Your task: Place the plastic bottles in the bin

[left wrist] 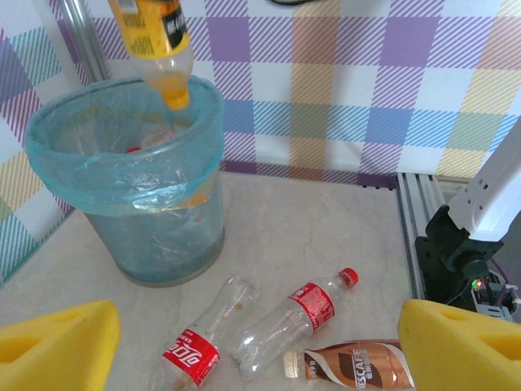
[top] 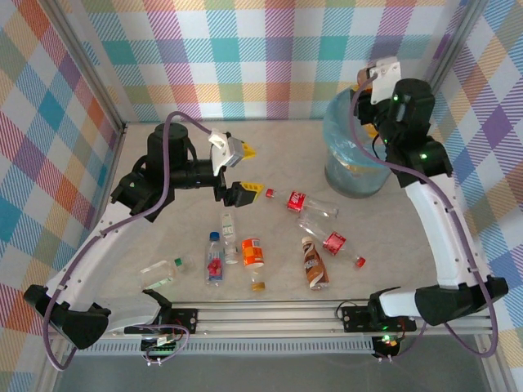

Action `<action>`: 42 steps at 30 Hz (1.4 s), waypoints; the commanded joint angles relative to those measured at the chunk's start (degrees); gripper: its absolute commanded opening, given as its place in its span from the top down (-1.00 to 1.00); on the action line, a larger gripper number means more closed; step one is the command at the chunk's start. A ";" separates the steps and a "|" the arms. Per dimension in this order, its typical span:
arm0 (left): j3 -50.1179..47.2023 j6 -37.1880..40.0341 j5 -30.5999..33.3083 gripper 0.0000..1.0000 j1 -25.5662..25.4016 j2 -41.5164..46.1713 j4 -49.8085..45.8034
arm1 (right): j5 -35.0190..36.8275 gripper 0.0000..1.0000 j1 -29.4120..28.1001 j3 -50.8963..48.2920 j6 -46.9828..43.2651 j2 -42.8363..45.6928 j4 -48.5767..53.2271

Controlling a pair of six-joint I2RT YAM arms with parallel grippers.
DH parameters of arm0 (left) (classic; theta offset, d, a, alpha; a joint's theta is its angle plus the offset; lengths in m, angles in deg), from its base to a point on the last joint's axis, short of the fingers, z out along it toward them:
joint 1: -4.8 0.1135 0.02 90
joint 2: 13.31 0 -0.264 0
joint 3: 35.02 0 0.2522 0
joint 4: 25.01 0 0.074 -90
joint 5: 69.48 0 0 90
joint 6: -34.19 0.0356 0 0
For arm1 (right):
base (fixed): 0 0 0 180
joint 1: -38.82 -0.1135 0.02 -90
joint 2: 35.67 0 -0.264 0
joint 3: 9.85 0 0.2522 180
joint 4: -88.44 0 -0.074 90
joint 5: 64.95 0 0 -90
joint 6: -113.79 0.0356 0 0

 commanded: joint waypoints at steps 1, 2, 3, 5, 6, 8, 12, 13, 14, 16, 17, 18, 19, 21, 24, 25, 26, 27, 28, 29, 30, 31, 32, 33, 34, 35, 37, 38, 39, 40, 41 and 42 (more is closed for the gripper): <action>-0.72 0.46 -0.43 -0.76 -0.09 1.35 -0.47 | 4.41 0.05 1.34 -3.73 -1.61 0.30 -6.21; -0.99 0.51 -0.53 -0.76 -0.08 1.41 -0.47 | 4.45 0.05 1.79 -5.25 -1.07 0.50 -6.87; -1.18 0.30 -0.60 -0.76 -0.10 1.36 -0.31 | 4.58 0.05 2.17 -6.80 -0.61 0.62 -7.76; -1.84 -0.39 -0.70 -0.76 -0.10 1.53 0.50 | 4.75 0.04 2.77 -9.39 0.15 0.71 -9.03; -2.23 -0.90 -0.66 -0.76 -0.10 1.44 1.04 | 4.85 0.04 3.05 -10.56 0.58 0.63 -9.44; -2.82 -1.82 -0.61 -0.76 -0.05 1.22 2.02 | 4.94 0.02 3.56 -12.50 1.59 0.37 -9.86; -3.55 -3.34 -0.26 -0.76 -0.03 0.78 3.19 | 4.96 0.00 4.53 -15.48 2.80 -0.55 -10.60; -3.66 -3.51 -0.19 -0.76 -0.09 0.68 3.42 | 4.94 0.00 4.79 -15.93 3.18 -0.84 -10.64; -3.88 -3.77 -0.24 -0.75 -0.07 0.64 3.63 | 4.86 0.00 5.07 -16.41 3.53 -1.17 -10.60; -4.15 -4.05 -0.38 -0.75 -0.09 0.43 4.05 | 4.76 -0.02 5.58 -17.26 4.04 -1.81 -10.90; -4.23 -4.13 -0.43 -0.75 -0.11 0.39 4.08 | 4.76 -0.04 5.85 -17.74 4.44 -2.24 -11.01; -4.35 -4.15 -0.47 -0.75 -0.09 0.25 4.18 | 4.80 -0.06 6.07 -18.00 4.85 -2.68 -11.08; -4.36 -4.23 -0.52 -0.75 -0.03 0.13 4.23 | 4.85 -0.07 6.41 -18.40 5.33 -3.21 -11.27; -4.46 -4.28 -0.50 -0.75 -0.03 -0.19 4.18 | 4.85 -0.10 6.89 -19.15 6.12 -4.13 -11.47; -4.44 -4.32 -0.51 -0.75 -0.07 -0.50 4.09 | 4.76 -0.13 7.48 -20.22 7.08 -5.52 -12.18; -4.54 -4.28 -0.61 -0.75 -0.11 -0.61 4.10 | 4.75 -0.14 7.65 -20.61 7.08 -5.96 -12.50; -4.55 -4.32 -0.59 -0.75 -0.11 -0.76 4.07 | 4.76 -0.16 7.89 -21.05 8.01 -6.44 -12.73; -4.54 -4.34 -0.60 -0.75 -0.04 -0.91 4.08 | 4.76 -0.17 8.00 -21.47 9.11 -6.82 -13.08; -4.47 -4.41 -0.68 -0.75 -0.06 -1.06 3.96 | 4.75 -0.19 8.25 -21.90 9.48 -7.25 -13.50; -4.46 -4.40 -0.77 -0.75 -0.11 -1.10 3.81 | 4.72 -0.21 8.53 -22.47 9.83 -7.74 -13.86; -4.46 -4.39 -0.78 -0.75 -0.07 -1.14 3.83 | 4.73 -0.22 8.66 -22.82 10.06 -8.10 -14.29; -4.46 -4.40 -0.77 -0.75 -0.10 -1.18 3.79 | 4.58 -0.24 8.88 -23.23 10.30 -8.61 -14.65; -4.41 -4.41 -0.72 -0.75 -0.09 -1.20 3.70 | 4.46 -0.25 9.11 -23.58 10.67 -9.13 -14.77; -4.46 -4.41 -0.70 -0.75 -0.11 -1.29 3.72 | 4.36 -0.27 9.33 -23.74 10.98 -9.62 -14.92; -4.37 -4.41 -0.69 -0.75 -0.04 -1.28 3.66 | 4.17 -0.28 9.57 -23.88 11.39 -10.02 -14.92; -4.37 -4.40 -0.70 -0.74 -0.10 -1.41 3.59 | 3.93 -0.30 9.68 -23.88 11.72 -10.42 -14.84; -4.24 -4.46 -0.58 -0.74 -0.06 -1.40 3.35 | 3.48 -0.34 9.86 -23.88 12.25 -10.93 -14.81; -4.28 -4.45 -0.56 -0.75 -0.06 -1.42 3.34 | 3.12 -0.35 9.95 -23.70 12.52 -11.09 -14.72; -4.24 -4.50 -0.47 -0.75 -0.04 -1.39 3.31 | 2.96 -0.38 9.95 -23.39 12.92 -11.15 -14.46; -4.21 -4.49 -0.44 -0.74 -0.08 -1.43 3.34 | 2.69 -0.41 9.99 -22.79 13.28 -11.15 -13.94; -4.16 -4.54 -0.40 -0.74 -0.09 -1.44 3.32 | 2.25 -0.47 9.96 -22.09 13.76 -11.01 -13.13; -4.11 -4.59 -0.37 -0.75 -0.05 -1.45 3.33 | 1.86 -0.51 9.95 -21.40 14.22 -10.74 -12.61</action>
